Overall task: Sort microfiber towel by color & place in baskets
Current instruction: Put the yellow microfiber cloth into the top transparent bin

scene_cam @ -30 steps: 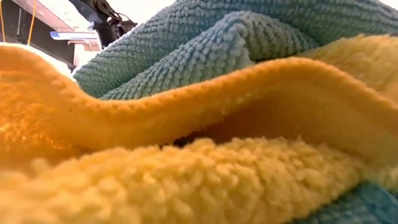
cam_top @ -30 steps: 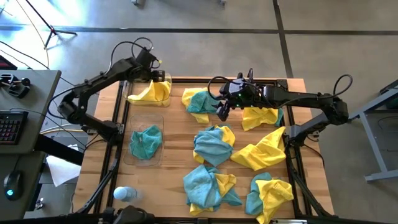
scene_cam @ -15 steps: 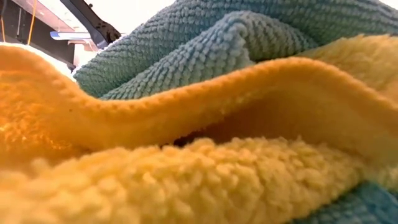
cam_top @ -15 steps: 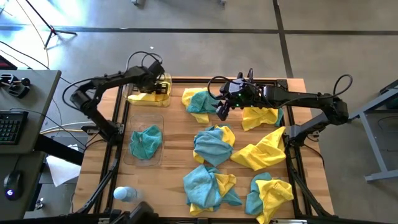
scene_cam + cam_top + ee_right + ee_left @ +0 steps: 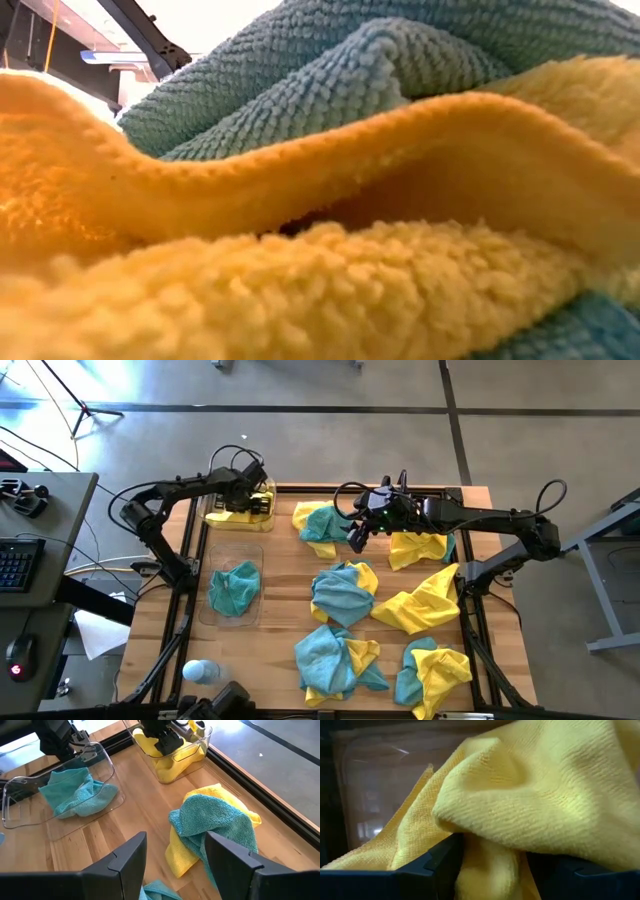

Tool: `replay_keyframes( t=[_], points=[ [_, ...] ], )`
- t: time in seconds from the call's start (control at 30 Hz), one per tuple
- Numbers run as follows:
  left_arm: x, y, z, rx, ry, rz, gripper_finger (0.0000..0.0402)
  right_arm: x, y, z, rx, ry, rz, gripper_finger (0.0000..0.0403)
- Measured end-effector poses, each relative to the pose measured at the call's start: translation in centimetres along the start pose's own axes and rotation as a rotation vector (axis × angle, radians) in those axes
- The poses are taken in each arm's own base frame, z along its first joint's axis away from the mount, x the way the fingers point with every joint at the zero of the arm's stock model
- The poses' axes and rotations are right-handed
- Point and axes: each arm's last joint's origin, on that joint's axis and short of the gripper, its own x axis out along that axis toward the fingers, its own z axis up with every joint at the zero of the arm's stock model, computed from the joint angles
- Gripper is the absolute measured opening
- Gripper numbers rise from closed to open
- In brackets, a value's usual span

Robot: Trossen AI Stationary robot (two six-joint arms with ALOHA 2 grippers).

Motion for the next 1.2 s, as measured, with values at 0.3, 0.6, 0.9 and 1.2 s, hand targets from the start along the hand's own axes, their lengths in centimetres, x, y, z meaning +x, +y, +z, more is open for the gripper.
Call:
replay_keyframes(
  t=[0.3, 0.6, 0.9, 1.2],
  points=[
    [-4.9, 1.4, 0.1, -0.054, -0.158, -0.067, 0.0200, 0.0, 0.0, 0.0, 0.001, -0.003, -0.011, 0.0195],
    [-5.9, 0.9, -0.3, -0.050, -0.189, -0.111, 0.0200, 0.0, -0.1, 0.0, 0.002, -0.015, -0.045, 0.0195],
    [-1.7, 0.3, -1.8, -0.044, -0.053, -0.029, 0.0200, -0.1, 0.5, -0.2, -0.011, -0.010, -0.024, 0.0195],
    [-1.6, 0.5, -1.6, -0.007, -0.057, -0.022, 0.0200, -0.1, 0.5, -0.2, -0.011, -0.010, -0.024, 0.0195]
  ],
)
